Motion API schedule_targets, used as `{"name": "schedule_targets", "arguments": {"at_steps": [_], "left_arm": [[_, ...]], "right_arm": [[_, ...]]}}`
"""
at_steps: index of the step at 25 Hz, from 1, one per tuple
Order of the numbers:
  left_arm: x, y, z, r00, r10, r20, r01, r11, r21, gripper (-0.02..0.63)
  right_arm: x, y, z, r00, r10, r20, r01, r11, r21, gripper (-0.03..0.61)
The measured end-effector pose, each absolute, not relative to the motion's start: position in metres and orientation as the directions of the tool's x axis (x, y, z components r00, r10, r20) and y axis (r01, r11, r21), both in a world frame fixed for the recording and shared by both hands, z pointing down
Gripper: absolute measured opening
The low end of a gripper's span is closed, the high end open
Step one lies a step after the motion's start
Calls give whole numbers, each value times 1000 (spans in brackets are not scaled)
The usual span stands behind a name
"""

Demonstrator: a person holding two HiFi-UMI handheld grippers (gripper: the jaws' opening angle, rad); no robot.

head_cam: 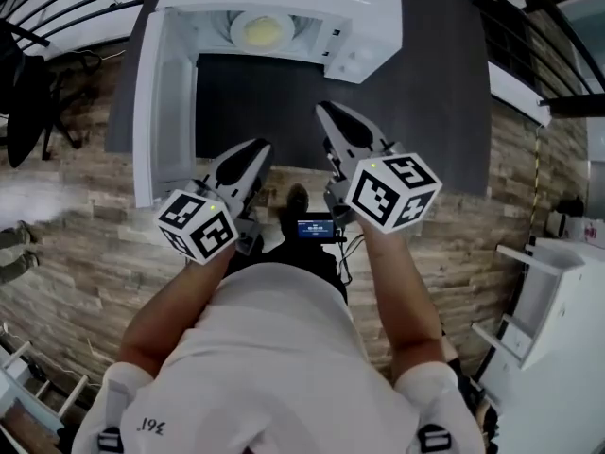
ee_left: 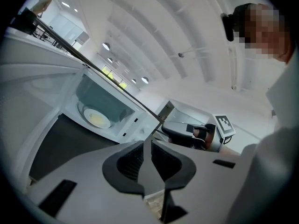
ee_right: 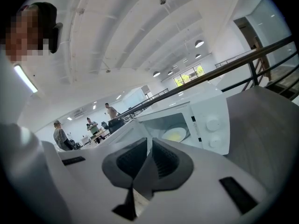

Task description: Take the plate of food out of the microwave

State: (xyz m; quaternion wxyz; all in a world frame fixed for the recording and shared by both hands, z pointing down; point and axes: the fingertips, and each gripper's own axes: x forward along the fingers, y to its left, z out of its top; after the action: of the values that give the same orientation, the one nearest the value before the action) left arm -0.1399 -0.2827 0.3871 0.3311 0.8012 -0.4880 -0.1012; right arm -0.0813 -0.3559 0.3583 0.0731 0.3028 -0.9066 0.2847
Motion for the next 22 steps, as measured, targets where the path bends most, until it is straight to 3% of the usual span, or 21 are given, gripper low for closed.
{"name": "schedule_targets", "arguments": {"at_steps": [10,22], "left_arm": [[-142,-353,431,377,-902,209,-702,-131,700,35],[-203,-406,472,284,-926,250,-632,15,775,35]], "right_arm": [[-71,-415,399,-837,-415,357,-546,678,-492,12],[-113,-444,452,-777,-479,409,-629,559,-540,14]]}}
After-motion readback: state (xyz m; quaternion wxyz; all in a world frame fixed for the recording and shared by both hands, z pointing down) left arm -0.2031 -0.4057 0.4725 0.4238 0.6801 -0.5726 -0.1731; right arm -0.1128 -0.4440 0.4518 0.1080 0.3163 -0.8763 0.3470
